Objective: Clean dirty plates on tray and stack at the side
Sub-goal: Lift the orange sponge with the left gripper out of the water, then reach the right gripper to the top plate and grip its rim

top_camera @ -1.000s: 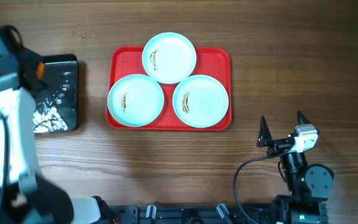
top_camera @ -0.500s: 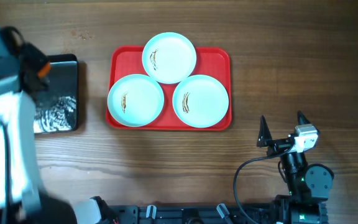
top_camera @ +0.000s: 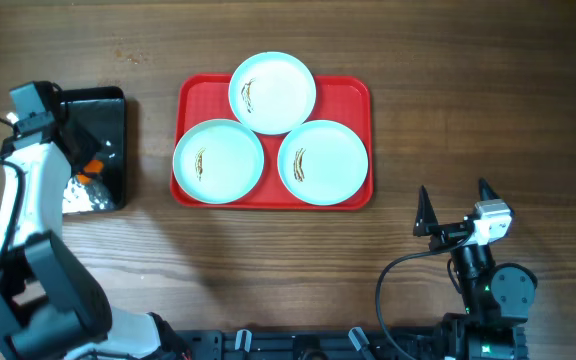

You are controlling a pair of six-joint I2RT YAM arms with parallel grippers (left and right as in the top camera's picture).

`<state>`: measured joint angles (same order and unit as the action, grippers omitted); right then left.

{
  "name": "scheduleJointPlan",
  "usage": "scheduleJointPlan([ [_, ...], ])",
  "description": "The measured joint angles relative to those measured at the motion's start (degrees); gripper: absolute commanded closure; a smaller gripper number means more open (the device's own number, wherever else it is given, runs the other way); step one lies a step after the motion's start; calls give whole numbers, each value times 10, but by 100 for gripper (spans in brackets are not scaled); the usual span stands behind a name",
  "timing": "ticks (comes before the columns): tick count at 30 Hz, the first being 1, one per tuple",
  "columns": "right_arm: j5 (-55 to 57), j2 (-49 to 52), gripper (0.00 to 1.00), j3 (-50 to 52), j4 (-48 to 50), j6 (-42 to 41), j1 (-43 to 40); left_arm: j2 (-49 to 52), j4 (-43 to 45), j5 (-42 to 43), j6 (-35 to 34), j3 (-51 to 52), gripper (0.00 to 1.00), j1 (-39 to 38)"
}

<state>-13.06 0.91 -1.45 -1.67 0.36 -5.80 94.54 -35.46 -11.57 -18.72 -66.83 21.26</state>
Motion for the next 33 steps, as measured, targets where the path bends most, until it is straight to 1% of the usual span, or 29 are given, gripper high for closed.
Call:
scheduleJointPlan([
  [3, 0, 0, 0, 0, 0, 0, 0, -60, 3, 2, 4, -52, 96, -9],
  [6, 0, 0, 0, 0, 0, 0, 0, -157, 23, 34, 5, -104, 96, -21],
  [7, 0, 0, 0, 0, 0, 0, 0, -190, 22, 47, 5, -114, 96, -24],
  [10, 0, 0, 0, 0, 0, 0, 0, -247, 15, 61, 5, -122, 96, -25],
  [12, 0, 0, 0, 0, 0, 0, 0, -248, 7, 61, 5, -118, 96, -24],
  [14, 0, 0, 0, 0, 0, 0, 0, -220, -5, 61, 5, -102, 96, -23],
  [16, 0, 0, 0, 0, 0, 0, 0, -168, -24, 62, 5, -81, 96, -20],
  [18, 0, 0, 0, 0, 0, 0, 0, -85, -54, 65, 7, -59, 96, -16],
  [20, 0, 0, 0, 0, 0, 0, 0, -23, -78, 68, 9, -41, 96, -14],
  [22, 0, 0, 0, 0, 0, 0, 0, 3, -99, 70, 5, -35, 96, -14],
  [25, 0, 0, 0, 0, 9, 0, 0, -13, -120, 85, -7, -55, 96, -14],
  [29, -38, 0, 0, 1, 53, -35, 0, -96, -116, 144, -19, -132, 96, -14],
  [30, -79, 0, 0, 1, 59, -84, 0, -127, -114, 155, -20, -144, 96, -14],
  [32, -108, 0, 0, 2, 65, -145, 0, -184, -114, 169, -22, -159, 96, -14],
  [33, -123, 0, 0, 2, 73, -188, 0, -207, -114, 171, -22, -163, 96, -14],
])
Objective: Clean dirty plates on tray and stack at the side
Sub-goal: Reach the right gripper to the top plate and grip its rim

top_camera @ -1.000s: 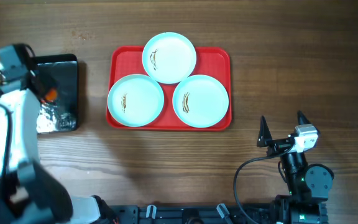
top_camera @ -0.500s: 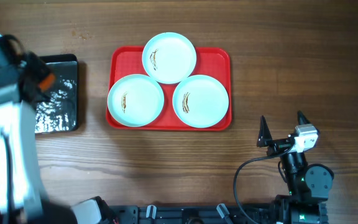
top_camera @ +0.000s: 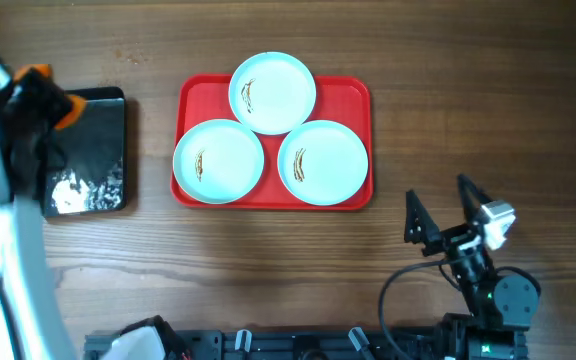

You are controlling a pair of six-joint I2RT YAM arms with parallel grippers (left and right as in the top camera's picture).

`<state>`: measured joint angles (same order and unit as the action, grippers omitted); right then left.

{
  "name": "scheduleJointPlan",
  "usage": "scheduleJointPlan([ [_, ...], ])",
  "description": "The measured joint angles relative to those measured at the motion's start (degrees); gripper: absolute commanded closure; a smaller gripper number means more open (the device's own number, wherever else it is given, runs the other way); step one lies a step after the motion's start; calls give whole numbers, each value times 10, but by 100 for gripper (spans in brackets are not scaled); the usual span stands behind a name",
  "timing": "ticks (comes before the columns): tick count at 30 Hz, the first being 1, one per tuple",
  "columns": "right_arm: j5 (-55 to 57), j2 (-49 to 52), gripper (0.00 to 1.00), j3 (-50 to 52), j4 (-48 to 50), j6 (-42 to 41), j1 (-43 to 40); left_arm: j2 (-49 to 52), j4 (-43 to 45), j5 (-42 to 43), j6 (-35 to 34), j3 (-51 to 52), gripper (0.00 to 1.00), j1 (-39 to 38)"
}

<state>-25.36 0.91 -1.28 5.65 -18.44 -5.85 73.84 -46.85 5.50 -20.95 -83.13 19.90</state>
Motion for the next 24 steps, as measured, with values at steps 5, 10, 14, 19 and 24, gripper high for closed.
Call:
scheduleJointPlan([
  [5, -69, 2, 0, 5, 164, -222, 0, -61, -7, 0, -4, -9, 96, 0],
  [10, -123, 39, 0, -60, 200, -295, 0, -12, -16, 3, -4, 0, 96, 0],
  [14, -203, 173, 0, -256, 6, -224, 0, 26, -27, 16, -4, 8, 96, -3],
  [19, -271, 437, 0, -628, -400, -26, 8, 40, -30, 26, -4, 9, 96, -16],
  [24, -188, 637, 0, -906, -683, 119, 107, 44, -34, 28, -4, 9, 96, -16],
])
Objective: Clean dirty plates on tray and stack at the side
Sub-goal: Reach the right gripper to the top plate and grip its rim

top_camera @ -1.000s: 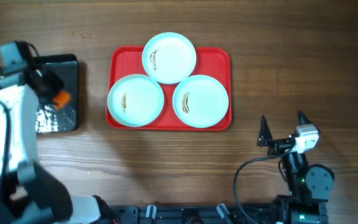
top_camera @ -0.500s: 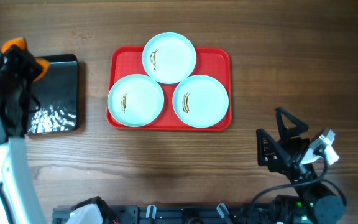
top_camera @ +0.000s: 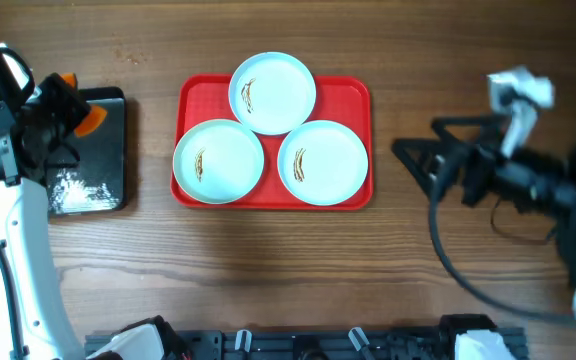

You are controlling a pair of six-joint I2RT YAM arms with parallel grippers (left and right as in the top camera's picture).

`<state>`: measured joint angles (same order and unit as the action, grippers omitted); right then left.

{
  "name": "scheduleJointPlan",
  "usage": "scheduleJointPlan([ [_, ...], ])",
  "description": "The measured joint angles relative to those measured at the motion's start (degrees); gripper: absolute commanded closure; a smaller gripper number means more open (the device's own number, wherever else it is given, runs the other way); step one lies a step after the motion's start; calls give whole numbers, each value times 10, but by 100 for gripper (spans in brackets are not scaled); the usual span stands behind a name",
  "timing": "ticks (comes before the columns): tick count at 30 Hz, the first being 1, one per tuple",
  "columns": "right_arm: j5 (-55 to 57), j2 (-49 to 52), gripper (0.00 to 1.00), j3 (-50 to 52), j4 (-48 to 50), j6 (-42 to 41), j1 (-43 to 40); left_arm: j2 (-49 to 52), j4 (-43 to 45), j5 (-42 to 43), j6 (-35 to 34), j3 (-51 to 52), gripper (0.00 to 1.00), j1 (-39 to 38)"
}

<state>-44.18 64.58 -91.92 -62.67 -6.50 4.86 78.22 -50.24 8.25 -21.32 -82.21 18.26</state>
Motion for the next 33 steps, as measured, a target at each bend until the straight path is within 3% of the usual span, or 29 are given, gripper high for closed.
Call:
scheduleJointPlan([
  [4, 61, 106, 0, -94, -28, 37, 127, 4, -3, 0, 0, 0, 96, 0],
  [8, 72, 184, 0, -100, 16, 7, 208, 6, -19, 0, 0, 0, 96, 0],
  [9, 77, 200, 9, -100, 31, 0, 218, 6, -21, 0, 0, 0, 96, 0],
  [10, 90, 227, 30, -100, 49, -12, 230, 6, -21, 0, 0, 0, 96, 0],
  [12, 118, 266, 42, -100, 65, -30, 244, 6, -22, 0, 0, 0, 96, 0],
  [18, 254, 416, 34, -100, 98, -119, 290, 6, -34, 0, 0, 0, 96, 0],
  [25, 312, 572, 43, -98, 152, -165, 319, 6, -35, 0, 0, 0, 96, 0],
  [31, 326, 598, 49, -97, 181, -180, 324, 11, -36, 0, 0, 0, 96, 0],
  [33, 328, 601, 55, -97, 189, -180, 328, 16, -36, 0, 0, 0, 96, 0],
])
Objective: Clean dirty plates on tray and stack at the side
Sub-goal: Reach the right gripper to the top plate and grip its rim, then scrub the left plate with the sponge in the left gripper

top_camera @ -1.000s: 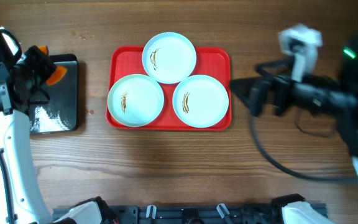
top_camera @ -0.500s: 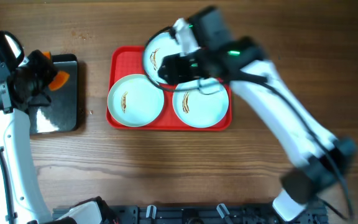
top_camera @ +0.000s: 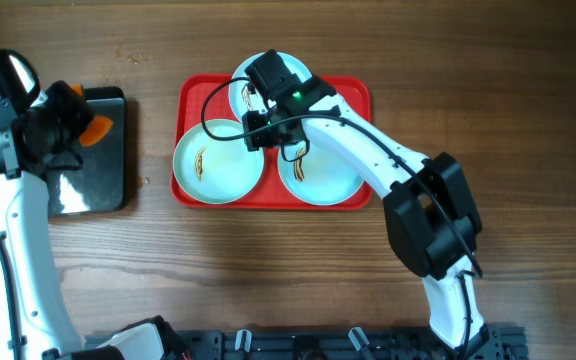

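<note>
Three white plates lie on the red tray [top_camera: 183, 95], each with a brown smear: a left plate [top_camera: 208, 165], a back plate [top_camera: 303, 75] and a right plate [top_camera: 333, 170]. My right gripper [top_camera: 256, 130] reaches in over the tray and appears open, low where the three plates meet, at the left plate's right rim. The arm hides most of the back plate and part of the right one. My left gripper [top_camera: 80, 122] is shut on an orange sponge [top_camera: 95, 127], above the black tray [top_camera: 108, 150] at the far left.
The black tray holds a shiny wet patch [top_camera: 63, 190] at its near end. Bare wooden table [top_camera: 268, 270] lies in front of the red tray and to its right. The left arm's white links run down the left edge.
My right arm was right of the red tray with its fingers spread. It is now stretched across the tray, with the gripper at the plates' meeting point. The left gripper with the sponge has barely shifted.
At first my left gripper was down in the black tray at the orange sponge and my right gripper rested open near the front right. Then the left gripper held the sponge above the black tray. The right arm rose, stood right of the tray, and now reaches over the plates.
</note>
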You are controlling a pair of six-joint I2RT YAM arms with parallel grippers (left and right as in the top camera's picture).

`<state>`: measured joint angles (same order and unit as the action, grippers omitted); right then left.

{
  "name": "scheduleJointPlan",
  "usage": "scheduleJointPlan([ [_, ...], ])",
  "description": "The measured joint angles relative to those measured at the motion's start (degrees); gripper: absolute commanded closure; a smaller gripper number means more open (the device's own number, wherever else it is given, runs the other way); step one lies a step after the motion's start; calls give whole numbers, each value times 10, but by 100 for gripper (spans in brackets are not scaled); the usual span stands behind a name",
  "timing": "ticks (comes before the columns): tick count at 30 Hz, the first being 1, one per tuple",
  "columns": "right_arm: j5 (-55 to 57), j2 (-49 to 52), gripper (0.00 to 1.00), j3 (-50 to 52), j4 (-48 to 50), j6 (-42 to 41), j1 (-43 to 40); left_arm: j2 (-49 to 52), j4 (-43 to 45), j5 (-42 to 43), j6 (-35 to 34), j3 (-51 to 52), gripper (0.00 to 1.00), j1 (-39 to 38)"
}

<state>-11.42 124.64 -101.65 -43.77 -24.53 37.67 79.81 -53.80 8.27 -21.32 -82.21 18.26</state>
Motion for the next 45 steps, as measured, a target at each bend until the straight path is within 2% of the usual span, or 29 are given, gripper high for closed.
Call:
scheduleJointPlan([
  [1, 1, 2, 57, 0, 2, -1, 2, 3, 0, 0, 0, 0, 96, 0],
  [13, 55, 56, 57, 0, 10, -9, 23, 24, -9, 2, 0, 0, 96, 0],
  [18, 69, 56, 77, 0, 10, -7, 23, 24, -10, 4, 0, 0, 96, 0],
  [25, 72, 59, 81, 0, 12, -5, 23, 24, -15, 28, 0, 0, 96, -2],
  [27, 73, 61, 88, 0, 13, -5, 23, 24, -16, 30, 0, 0, 96, -7],
  [32, 75, 66, 96, 0, 15, -3, 23, 29, -45, 37, 0, 1, 96, -37],
  [39, 76, 66, 96, 0, 16, -3, 23, 55, -41, 45, 0, 49, 96, -109],
  [45, 76, 66, 96, 0, 15, -3, 23, 100, 6, 50, 0, 89, 96, -151],
])
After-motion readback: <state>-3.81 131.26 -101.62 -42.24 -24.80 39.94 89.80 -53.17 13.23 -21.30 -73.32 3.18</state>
